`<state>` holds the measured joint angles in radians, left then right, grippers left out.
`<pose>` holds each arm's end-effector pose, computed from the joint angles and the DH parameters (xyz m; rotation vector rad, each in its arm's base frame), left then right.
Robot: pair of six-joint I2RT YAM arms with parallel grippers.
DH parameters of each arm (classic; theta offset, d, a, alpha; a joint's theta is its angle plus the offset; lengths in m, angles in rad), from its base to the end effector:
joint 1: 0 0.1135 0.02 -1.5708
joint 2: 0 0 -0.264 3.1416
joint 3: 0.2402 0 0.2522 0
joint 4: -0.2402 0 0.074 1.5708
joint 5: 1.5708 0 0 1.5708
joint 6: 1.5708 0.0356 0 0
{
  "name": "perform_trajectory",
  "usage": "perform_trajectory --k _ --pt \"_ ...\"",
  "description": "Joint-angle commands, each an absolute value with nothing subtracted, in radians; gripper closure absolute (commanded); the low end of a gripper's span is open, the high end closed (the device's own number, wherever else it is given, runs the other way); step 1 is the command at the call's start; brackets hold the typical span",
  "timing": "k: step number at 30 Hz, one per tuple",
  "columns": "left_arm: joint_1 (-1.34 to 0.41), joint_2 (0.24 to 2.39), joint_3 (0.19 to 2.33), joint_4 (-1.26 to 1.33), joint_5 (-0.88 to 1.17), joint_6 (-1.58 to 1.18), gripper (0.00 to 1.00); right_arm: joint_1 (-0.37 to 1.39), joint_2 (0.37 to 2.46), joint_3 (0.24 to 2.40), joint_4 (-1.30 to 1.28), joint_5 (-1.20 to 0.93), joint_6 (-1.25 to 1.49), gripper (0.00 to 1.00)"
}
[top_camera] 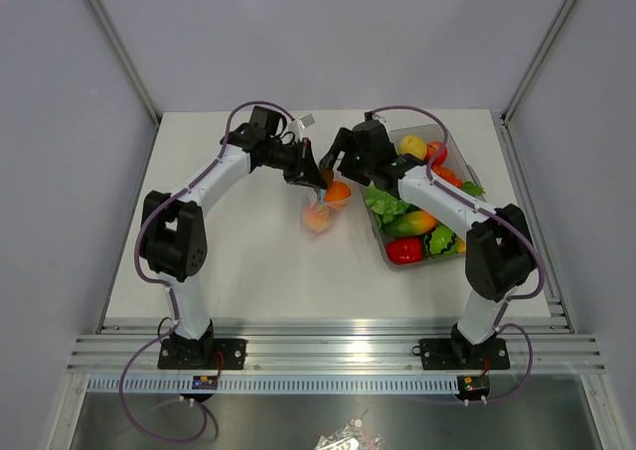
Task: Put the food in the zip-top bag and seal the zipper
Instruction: Place the fake fruit in the zipper food storage bag, then adjust the zipper food storage bag at the center of the board.
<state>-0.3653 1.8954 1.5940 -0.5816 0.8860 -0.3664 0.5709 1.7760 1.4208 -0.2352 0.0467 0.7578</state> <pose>0.3798 -0.1748 0.2737 0.4162 2.4575 -1.4035 0.3504 0.2230 0.2820 0.2378 2.2363 0.6985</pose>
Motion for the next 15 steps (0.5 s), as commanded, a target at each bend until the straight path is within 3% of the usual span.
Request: perform_trajectory --k 1,5,7,15 --pt "-0.356 1.841 1.592 -0.548 0.931 -0.374 1.0 0.578 1.68 1.427 -0.254 0.11 0.744 0.19" --pt "-0.351 1.83 1.579 -0.538 0.934 -0.377 1.0 0.531 1.625 1.385 -0.316 0.167 0.707 0.4" --pt "-0.348 1.829 1.575 -0.54 0.937 -0.373 1.0 0.503 1.631 1.385 -0.36 0.15 0.681 0.45" --pt "-0.337 1.825 1.571 -0.543 0.942 -0.365 1.0 0.482 1.715 1.467 -0.499 0.011 0.407 0.4"
